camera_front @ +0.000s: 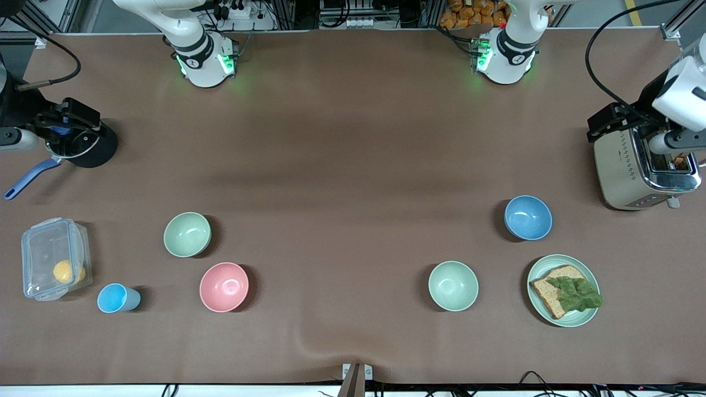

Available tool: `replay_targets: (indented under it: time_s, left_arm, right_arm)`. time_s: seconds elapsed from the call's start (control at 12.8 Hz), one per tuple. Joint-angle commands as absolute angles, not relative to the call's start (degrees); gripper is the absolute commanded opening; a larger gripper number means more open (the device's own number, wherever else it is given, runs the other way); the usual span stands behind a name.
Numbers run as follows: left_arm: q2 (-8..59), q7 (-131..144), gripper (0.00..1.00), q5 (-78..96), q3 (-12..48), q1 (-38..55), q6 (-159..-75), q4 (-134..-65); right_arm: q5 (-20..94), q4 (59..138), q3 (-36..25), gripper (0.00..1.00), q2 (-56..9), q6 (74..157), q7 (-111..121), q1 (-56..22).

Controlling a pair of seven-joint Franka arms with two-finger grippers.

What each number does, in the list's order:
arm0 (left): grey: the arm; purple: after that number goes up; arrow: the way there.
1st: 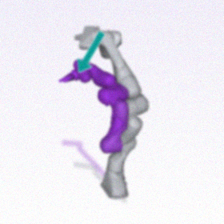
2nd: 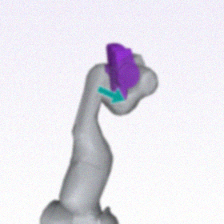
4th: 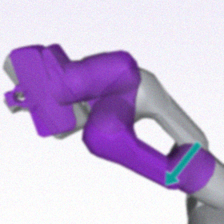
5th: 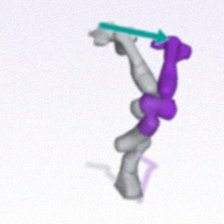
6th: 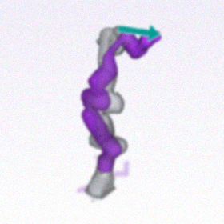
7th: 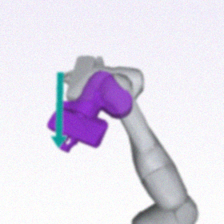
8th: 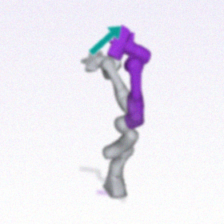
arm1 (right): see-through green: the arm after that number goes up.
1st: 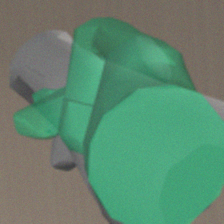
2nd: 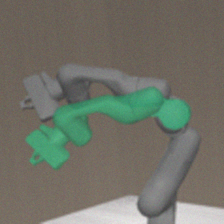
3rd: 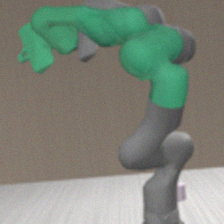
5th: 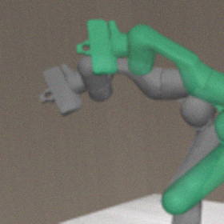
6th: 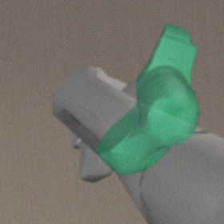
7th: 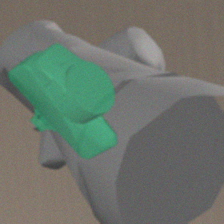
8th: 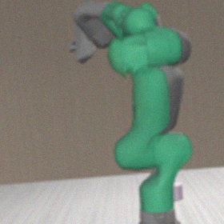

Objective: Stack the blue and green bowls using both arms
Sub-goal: 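Reach the right gripper to the green bowl while the left gripper reaches the blue bowl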

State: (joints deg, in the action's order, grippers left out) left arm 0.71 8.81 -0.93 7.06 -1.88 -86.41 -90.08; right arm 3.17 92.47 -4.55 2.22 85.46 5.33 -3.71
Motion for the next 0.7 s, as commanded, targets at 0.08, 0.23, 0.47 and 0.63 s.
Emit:
replay_targets:
  time_s: [0.08,0.23,0.47,0.63]
  left_arm:
    - [6.9,6.7,1.00,-0.3,7.0,-4.5,-94.9,-96.5]
    - [7.6,6.8,1.00,-0.5,6.9,-5.8,-112.5,-109.1]
    - [17.7,6.4,1.00,-3.8,7.0,-7.7,-125.1,-111.8]
    - [20.6,6.4,1.00,-3.8,6.9,-8.6,-126.7,-111.8]
  right_arm:
    - [2.1,93.4,-4.1,1.00,3.6,85.3,5.4,-2.5]
    - [2.0,93.6,-4.1,1.00,3.6,85.2,5.3,-2.5]
    - [2.0,93.9,-4.1,1.00,2.0,85.3,5.3,-2.3]
    - [2.8,94.2,-4.1,1.00,-3.6,86.0,5.2,-2.4]
